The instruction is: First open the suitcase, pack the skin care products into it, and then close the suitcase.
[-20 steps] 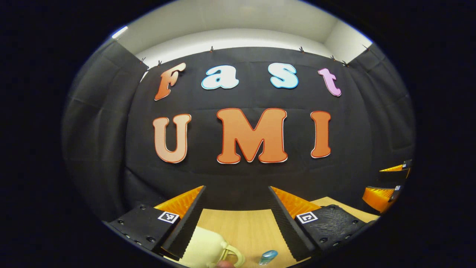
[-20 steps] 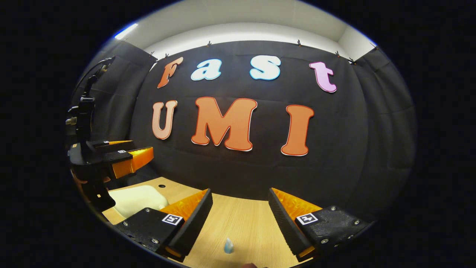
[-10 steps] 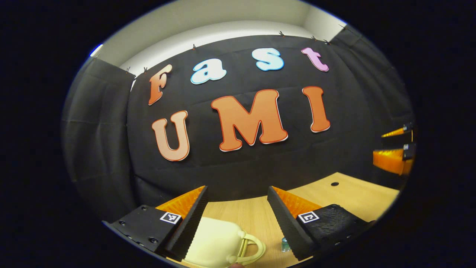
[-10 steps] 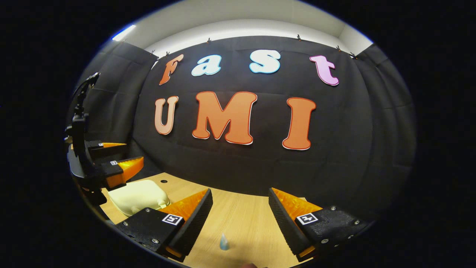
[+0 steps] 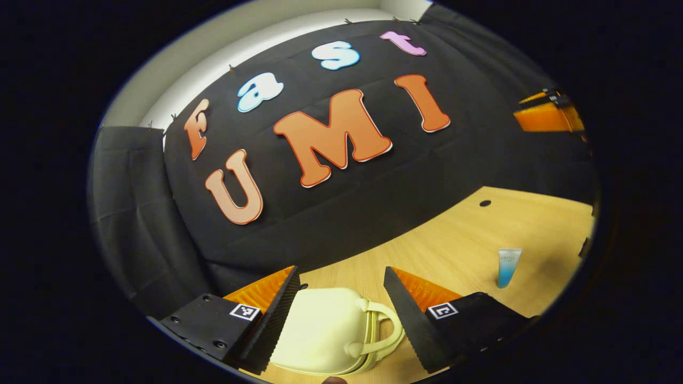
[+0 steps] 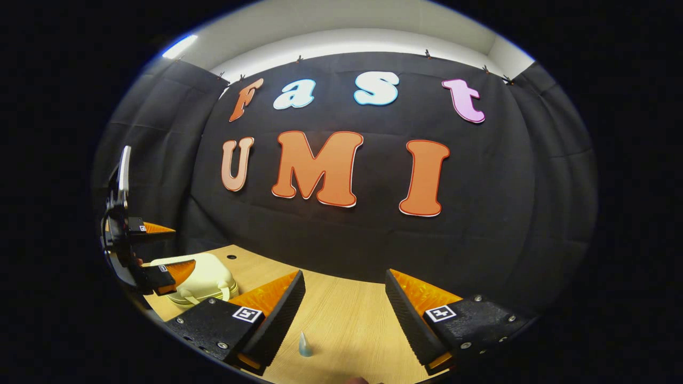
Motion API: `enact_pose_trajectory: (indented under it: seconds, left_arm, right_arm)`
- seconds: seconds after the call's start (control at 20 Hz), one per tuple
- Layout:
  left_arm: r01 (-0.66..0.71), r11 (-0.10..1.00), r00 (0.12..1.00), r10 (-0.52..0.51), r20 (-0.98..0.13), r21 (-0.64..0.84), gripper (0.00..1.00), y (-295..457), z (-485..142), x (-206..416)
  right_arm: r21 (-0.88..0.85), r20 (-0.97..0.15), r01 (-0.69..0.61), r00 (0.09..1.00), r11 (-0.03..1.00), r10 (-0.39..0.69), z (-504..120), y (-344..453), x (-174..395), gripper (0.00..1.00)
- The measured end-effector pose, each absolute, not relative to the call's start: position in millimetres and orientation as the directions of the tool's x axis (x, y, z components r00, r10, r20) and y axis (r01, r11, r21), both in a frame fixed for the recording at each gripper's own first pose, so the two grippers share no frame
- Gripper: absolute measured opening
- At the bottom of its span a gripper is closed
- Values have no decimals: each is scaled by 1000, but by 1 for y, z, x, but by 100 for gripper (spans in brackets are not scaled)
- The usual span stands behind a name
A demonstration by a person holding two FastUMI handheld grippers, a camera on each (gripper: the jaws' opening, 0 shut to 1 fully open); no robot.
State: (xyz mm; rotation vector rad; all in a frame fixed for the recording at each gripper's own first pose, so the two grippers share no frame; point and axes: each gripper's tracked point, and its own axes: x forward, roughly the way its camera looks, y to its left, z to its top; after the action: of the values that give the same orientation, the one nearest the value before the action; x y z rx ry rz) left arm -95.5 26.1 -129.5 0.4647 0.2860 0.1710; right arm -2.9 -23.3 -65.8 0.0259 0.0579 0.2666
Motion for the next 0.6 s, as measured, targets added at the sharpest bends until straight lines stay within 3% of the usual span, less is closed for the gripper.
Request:
enact_pose_trajectory:
  seconds: [0.6]
  left_arm:
    - [237,690,876,153,-458,684,97,22,-256,-112]
  right_arm:
    - [46,-74,-225,971,973,228,-75,-38,5,95]
